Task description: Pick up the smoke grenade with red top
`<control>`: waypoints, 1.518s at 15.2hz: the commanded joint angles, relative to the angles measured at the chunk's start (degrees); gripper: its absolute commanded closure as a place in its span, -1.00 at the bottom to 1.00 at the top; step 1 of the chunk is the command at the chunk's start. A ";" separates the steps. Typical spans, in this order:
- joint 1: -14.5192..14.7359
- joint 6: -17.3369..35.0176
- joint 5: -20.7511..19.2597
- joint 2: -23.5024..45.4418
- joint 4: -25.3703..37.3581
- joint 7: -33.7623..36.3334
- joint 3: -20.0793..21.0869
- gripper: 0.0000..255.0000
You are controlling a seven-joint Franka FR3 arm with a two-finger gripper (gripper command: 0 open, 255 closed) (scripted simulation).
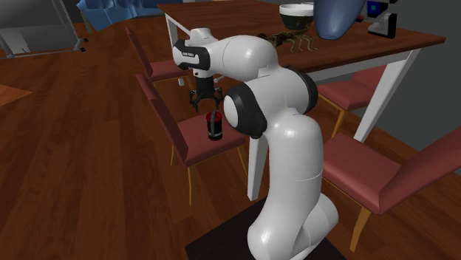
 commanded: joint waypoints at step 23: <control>-3.36 -1.57 1.55 1.59 0.28 0.55 0.59 1.00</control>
